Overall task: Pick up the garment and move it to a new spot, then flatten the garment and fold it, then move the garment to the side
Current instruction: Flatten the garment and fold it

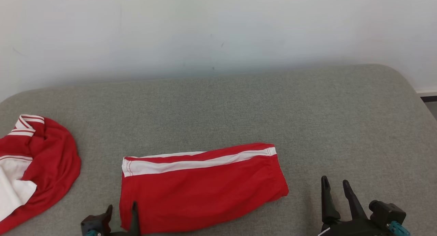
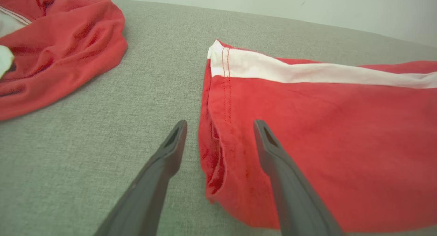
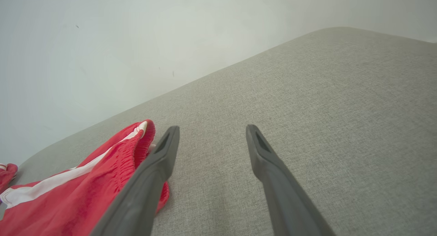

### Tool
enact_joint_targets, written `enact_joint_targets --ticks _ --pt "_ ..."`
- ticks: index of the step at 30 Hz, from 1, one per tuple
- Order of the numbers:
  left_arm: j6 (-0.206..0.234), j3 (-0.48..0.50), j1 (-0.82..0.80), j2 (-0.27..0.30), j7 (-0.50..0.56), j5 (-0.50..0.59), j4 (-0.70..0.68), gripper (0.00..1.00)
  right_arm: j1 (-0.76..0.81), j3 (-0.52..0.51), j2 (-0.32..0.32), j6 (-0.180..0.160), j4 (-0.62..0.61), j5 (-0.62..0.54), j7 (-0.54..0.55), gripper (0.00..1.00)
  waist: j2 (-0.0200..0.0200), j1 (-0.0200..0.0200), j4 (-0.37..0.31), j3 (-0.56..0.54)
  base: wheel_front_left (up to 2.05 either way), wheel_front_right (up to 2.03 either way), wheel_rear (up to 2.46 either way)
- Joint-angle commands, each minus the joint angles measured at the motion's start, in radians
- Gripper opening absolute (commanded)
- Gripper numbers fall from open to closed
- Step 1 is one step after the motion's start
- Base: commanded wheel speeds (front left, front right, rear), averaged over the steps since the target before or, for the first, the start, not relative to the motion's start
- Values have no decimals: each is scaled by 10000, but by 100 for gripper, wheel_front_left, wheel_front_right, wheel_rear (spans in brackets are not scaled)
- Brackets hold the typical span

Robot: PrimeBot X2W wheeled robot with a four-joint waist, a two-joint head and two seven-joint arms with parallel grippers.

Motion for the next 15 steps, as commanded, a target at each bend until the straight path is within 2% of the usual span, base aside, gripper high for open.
enact_joint_targets --ticks 1,10,15 --pt "37 238 189 -35 -31 281 -210 100 -72 41 8 -27 3 -75 0 100 1 0 -27 -9 0 0 0" --pt "77 1348 978 -89 -30 2069 -1827 100 -24 -9 10 -27 -243 -612 0 100 1 0 -125 -93 0 0 0" --pt "-165 1924 1523 -206 -32 2826 -2458 100 -86 346 13 -27 -336 -1117 0 100 1 0 -124 -160 0 0 0"
